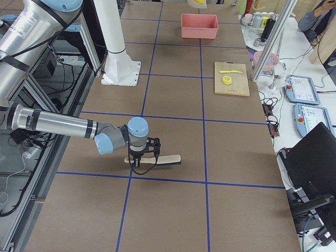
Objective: Sweep and dump trash into bin
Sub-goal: 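Tilt the dustpan over the pink bin with the left gripper to dump the items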
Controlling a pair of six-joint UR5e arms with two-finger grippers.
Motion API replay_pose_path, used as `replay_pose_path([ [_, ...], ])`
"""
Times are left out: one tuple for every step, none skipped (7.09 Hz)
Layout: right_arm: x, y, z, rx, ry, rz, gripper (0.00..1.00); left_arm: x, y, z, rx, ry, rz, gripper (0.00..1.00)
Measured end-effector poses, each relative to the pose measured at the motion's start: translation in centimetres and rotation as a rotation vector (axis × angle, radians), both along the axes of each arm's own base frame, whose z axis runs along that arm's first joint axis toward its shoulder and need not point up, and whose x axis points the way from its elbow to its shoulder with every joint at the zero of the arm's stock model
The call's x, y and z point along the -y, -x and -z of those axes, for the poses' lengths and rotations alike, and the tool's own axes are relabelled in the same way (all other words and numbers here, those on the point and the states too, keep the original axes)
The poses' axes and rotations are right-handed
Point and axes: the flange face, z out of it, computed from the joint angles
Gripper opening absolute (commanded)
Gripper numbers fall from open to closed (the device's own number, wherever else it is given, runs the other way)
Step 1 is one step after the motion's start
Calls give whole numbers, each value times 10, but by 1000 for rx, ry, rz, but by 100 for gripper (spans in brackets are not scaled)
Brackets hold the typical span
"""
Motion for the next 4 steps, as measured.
replay_pose_path([
  [-1,4,2,25,34,-20,0,-11,-5,2,4,48,-21,0],
  [1,11,5,48,65,-23,0,-18,-15,6,6,92,-51,0],
  [1,19,8,60,85,-11,0,-20,-29,10,9,127,-86,0],
  [1,29,10,64,98,7,0,-21,-46,12,11,165,-130,0],
])
